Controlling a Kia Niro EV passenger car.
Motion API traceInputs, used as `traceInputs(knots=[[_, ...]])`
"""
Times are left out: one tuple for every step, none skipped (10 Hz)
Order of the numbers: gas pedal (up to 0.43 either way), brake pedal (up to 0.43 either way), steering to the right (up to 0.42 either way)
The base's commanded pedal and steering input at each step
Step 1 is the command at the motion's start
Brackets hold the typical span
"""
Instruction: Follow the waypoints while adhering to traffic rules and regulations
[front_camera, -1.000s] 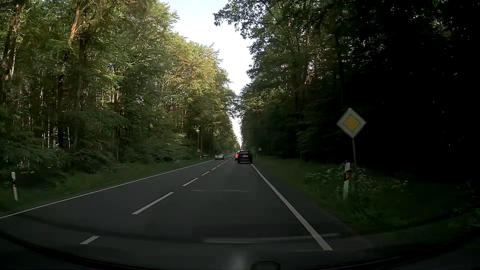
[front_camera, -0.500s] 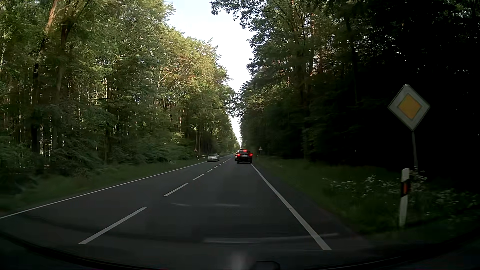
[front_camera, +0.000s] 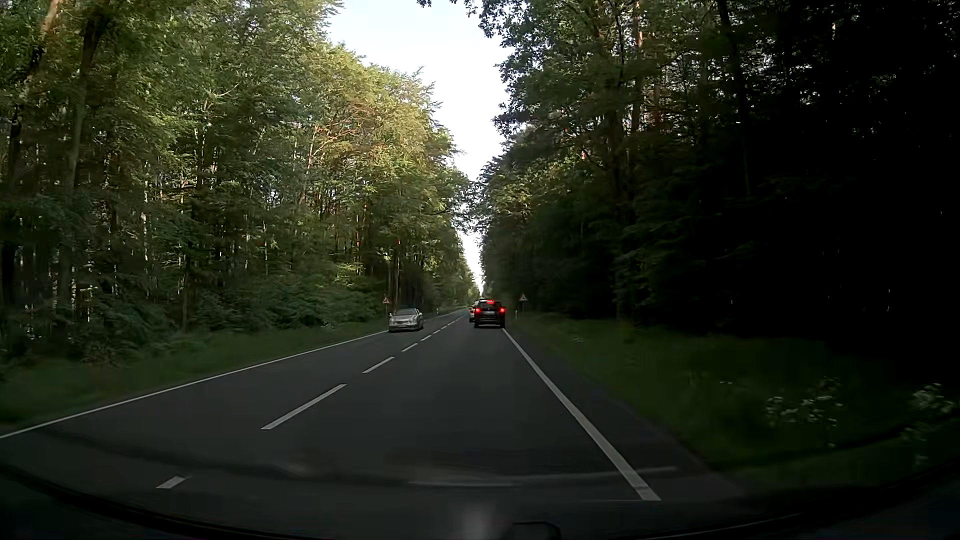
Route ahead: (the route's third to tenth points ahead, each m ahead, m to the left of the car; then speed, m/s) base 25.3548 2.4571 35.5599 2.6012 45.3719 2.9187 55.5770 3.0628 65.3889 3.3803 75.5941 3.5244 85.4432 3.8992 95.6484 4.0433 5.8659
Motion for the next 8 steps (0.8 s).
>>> traceInputs(knots=[[0.000, 0.000, 0.000], [0.000, 0.000, 0.000], [0.000, 0.000, 0.000], [0.000, 0.000, 0.000], [0.000, 0.000, 0.000], [0.000, 0.000, 0.000], [0.000, 0.000, 0.000], [0.000, 0.000, 0.000]])
